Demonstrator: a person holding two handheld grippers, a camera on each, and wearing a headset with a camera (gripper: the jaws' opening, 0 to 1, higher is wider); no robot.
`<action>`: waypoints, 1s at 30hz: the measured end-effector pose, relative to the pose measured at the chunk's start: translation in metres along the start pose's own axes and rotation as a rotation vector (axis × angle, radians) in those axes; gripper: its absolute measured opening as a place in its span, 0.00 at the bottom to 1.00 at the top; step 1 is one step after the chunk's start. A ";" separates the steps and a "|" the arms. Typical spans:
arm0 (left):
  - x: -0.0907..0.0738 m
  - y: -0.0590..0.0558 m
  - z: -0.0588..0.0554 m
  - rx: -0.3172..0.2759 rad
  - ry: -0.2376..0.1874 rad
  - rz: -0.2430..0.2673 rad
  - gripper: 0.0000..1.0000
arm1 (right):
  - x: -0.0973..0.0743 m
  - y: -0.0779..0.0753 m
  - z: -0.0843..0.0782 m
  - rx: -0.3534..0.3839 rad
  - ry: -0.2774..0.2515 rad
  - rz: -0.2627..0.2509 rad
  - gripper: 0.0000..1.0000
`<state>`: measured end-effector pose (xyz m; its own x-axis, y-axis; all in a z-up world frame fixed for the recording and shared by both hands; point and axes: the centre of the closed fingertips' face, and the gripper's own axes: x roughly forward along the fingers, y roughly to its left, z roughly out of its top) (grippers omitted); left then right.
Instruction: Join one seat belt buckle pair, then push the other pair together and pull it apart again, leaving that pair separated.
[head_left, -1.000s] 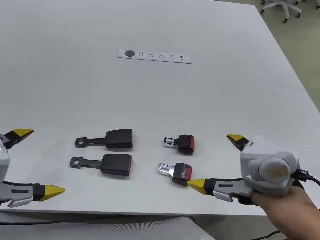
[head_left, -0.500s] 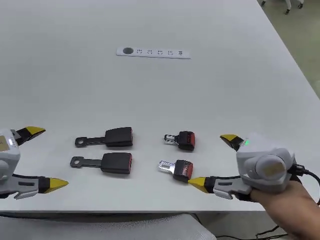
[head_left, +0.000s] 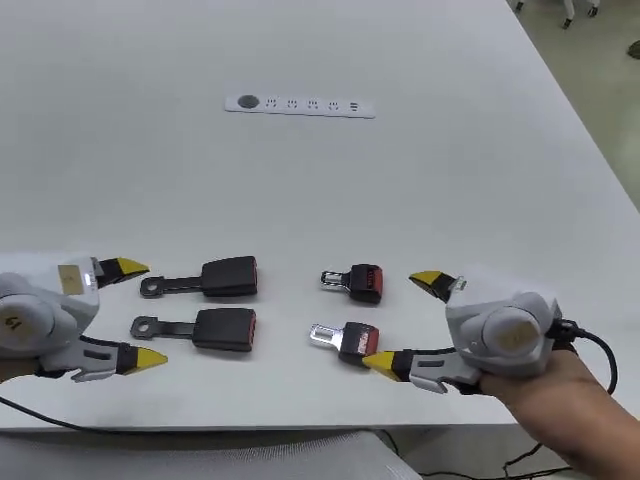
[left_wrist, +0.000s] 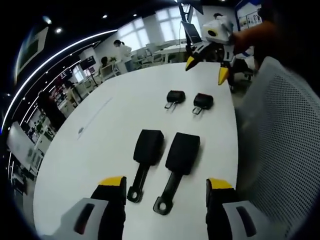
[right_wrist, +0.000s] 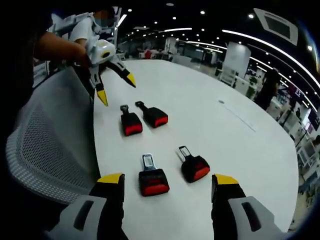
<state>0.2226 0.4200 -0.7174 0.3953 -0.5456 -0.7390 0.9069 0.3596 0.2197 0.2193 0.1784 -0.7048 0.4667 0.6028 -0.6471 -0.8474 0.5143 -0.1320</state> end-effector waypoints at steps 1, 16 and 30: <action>0.003 0.000 0.002 0.004 -0.004 -0.009 0.64 | 0.001 0.001 0.001 -0.010 0.001 0.007 0.70; 0.038 -0.009 0.008 0.037 0.015 -0.088 0.52 | 0.023 0.017 -0.002 -0.089 0.028 0.107 0.55; 0.053 -0.016 0.011 0.065 0.032 -0.138 0.51 | 0.038 0.029 -0.024 -0.131 0.108 0.181 0.43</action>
<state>0.2302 0.3773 -0.7530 0.2624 -0.5620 -0.7844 0.9602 0.2328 0.1545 0.2069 0.2017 -0.7512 0.2804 0.6058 -0.7445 -0.9436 0.3164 -0.0979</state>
